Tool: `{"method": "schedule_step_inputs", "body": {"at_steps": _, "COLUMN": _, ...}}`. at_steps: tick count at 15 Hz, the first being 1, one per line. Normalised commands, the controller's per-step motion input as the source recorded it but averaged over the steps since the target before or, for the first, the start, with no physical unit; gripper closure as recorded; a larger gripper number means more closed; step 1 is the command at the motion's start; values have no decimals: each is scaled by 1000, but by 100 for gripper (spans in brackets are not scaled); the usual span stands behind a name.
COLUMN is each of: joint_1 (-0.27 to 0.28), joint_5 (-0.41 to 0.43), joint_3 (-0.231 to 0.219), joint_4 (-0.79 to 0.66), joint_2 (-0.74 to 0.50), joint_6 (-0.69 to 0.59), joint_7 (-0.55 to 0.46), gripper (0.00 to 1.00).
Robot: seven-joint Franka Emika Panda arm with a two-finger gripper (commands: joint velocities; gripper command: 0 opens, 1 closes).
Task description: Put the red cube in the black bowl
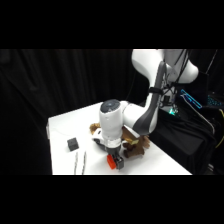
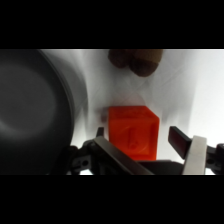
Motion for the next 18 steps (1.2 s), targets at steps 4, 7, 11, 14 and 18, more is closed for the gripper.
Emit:
{"method": "schedule_step_inputs", "body": {"at_steps": 4, "joint_1": 100, "joint_5": -33, "joint_3": -110, "joint_4": 105, "joint_2": 53, "joint_6": 72, "joint_7": 69, "gripper": 43}}
{"method": "schedule_step_inputs", "body": {"at_steps": 7, "joint_1": 105, "joint_5": -34, "joint_3": -94, "joint_4": 55, "joint_2": 3, "joint_6": 32, "joint_7": 91, "gripper": 66}}
{"method": "schedule_step_inputs", "body": {"at_steps": 11, "joint_1": 104, "joint_5": -22, "joint_3": -61, "joint_4": -26, "joint_2": -127, "joint_6": -106, "joint_7": 92, "gripper": 71}}
{"method": "schedule_step_inputs", "body": {"at_steps": 14, "joint_1": 79, "joint_5": 0, "joint_3": -9, "joint_4": -110, "joint_2": -363, "joint_6": -328, "joint_7": 73, "gripper": 72}}
{"method": "schedule_step_inputs", "body": {"at_steps": 18, "joint_1": 47, "joint_5": -42, "joint_3": 9, "joint_4": -99, "joint_2": -455, "joint_6": -413, "joint_7": 81, "gripper": 72}}
